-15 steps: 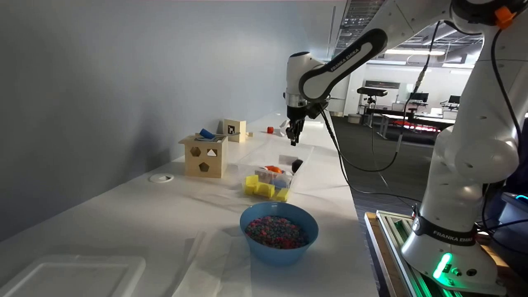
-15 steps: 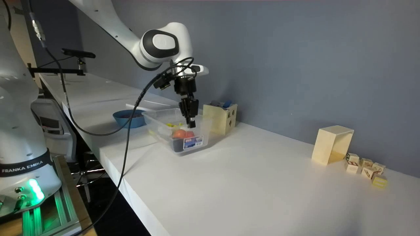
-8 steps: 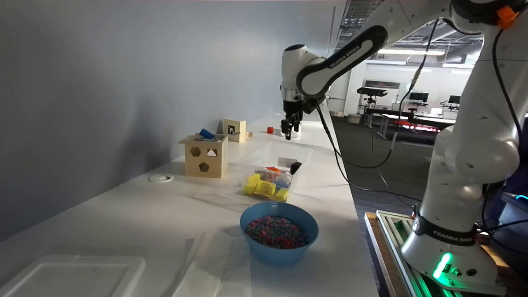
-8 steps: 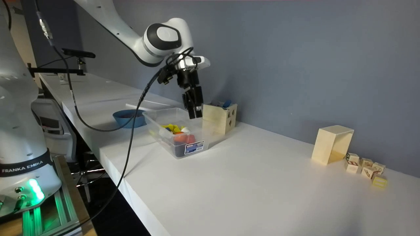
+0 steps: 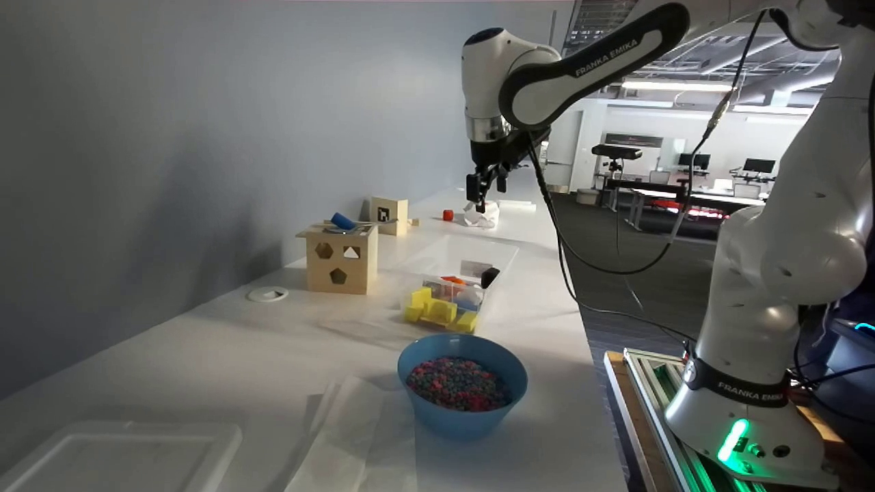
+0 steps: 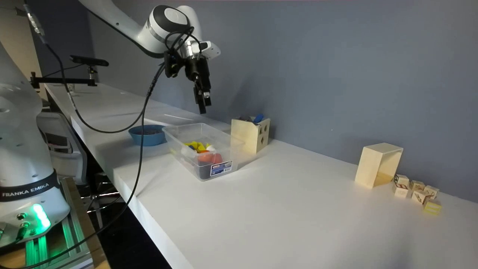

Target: Move the plastic box to the right

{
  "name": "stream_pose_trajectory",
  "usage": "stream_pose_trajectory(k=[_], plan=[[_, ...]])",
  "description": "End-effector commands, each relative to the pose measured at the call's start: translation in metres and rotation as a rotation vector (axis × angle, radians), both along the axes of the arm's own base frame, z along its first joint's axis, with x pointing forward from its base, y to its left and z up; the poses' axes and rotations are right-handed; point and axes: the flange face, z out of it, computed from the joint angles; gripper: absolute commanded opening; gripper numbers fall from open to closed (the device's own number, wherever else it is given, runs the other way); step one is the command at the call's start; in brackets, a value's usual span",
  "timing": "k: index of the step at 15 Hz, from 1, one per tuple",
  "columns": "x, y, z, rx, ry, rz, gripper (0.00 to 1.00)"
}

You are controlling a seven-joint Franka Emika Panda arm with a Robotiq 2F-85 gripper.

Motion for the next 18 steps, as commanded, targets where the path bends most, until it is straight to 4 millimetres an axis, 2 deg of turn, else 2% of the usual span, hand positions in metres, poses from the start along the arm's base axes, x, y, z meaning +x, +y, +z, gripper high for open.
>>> stream_pose_trajectory(k=[1, 4, 12, 17, 18], plan=[[0.001, 0.001, 0.0, 0.0, 0.002, 0.002, 1.0], [-0.001, -0.005, -0.001, 0.003, 0.003, -0.008, 1.0], [-0.001, -0.005, -0.001, 0.003, 0.003, -0.008, 1.0], [-0.004, -0.028, 0.003, 0.045, -0.022, -0.087, 1.0], [-0.006, -0.02, 0.0, 0.015, -0.006, -0.05, 1.0]])
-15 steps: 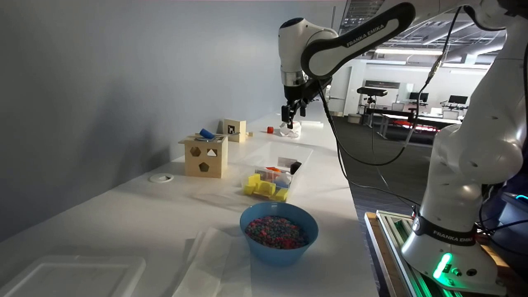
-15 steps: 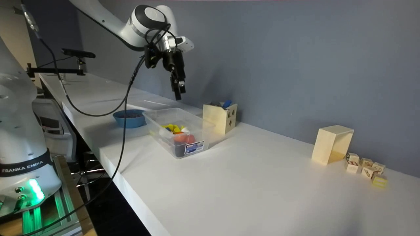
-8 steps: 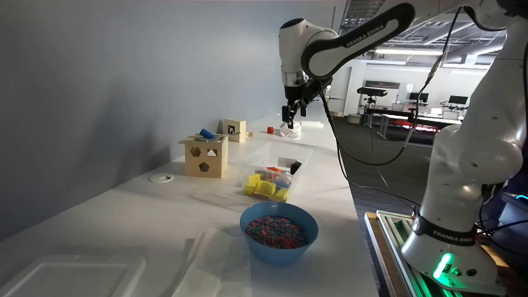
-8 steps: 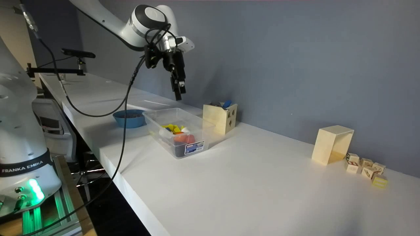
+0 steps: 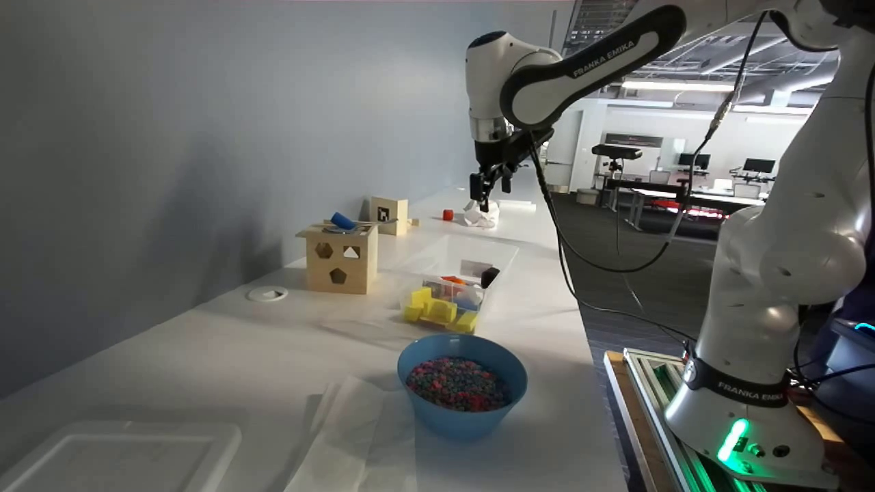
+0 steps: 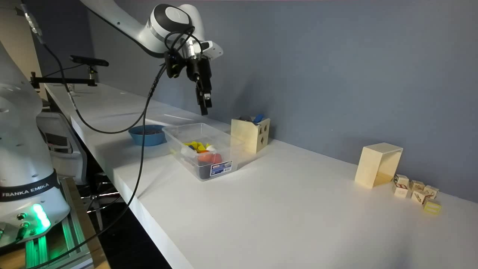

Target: Move the plastic box to the right

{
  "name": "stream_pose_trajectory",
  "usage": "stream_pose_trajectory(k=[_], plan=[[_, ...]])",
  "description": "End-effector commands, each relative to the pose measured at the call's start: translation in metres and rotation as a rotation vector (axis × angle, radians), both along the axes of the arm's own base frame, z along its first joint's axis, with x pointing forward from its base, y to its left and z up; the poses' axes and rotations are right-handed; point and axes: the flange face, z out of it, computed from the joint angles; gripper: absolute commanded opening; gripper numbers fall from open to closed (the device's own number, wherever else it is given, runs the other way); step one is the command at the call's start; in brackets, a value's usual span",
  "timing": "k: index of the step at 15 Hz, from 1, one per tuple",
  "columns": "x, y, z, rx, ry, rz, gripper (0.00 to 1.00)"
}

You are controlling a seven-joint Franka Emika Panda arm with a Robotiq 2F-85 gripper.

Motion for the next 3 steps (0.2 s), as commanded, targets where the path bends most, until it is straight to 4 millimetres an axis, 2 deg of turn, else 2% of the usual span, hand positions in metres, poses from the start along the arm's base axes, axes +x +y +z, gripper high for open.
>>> stream_pose_trajectory(k=[1, 3], plan=[[-0.0011, -0.004, 0.0009, 0.005, -0.002, -0.011, 1.0], [-0.002, -0.0071, 0.0012, 0.009, -0.004, -0.019, 1.0]])
